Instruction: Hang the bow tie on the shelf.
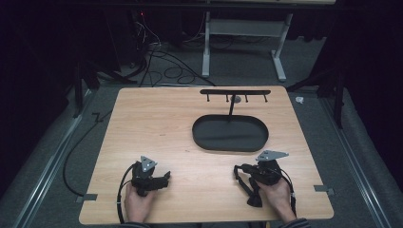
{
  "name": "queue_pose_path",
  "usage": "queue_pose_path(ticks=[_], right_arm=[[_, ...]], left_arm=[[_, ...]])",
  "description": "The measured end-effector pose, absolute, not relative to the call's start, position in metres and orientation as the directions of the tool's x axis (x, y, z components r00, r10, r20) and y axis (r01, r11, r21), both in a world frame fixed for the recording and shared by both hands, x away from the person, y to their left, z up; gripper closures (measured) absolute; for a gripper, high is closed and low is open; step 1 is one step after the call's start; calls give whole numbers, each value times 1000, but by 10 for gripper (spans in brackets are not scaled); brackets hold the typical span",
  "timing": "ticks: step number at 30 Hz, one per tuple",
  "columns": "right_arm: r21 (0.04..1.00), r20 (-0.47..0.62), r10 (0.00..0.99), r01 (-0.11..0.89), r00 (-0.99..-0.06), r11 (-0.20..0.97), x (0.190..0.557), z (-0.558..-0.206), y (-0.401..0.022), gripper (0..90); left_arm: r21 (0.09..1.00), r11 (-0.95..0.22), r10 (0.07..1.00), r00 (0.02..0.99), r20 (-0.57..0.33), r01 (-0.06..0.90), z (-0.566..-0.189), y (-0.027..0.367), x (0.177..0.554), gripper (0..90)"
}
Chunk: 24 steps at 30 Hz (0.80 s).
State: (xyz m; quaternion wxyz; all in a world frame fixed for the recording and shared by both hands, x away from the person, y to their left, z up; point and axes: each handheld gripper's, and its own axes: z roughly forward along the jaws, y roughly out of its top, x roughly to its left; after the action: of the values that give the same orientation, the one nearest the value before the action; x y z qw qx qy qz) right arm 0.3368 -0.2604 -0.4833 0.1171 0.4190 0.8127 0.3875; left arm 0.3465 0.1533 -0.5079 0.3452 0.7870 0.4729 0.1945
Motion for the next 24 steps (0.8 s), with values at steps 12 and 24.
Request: queue_pose_path(ticks=[12,24], right_arm=[[774,106,779,543,-618,325,333,-464,-267,887],[822,61,794,482,-605,304,331,-434,-269,887]], left_arm=[[727,-314,879,477,-20,610,-508,153,347,153],[727,-315,879,477,-20,610,-508,153,347,153]])
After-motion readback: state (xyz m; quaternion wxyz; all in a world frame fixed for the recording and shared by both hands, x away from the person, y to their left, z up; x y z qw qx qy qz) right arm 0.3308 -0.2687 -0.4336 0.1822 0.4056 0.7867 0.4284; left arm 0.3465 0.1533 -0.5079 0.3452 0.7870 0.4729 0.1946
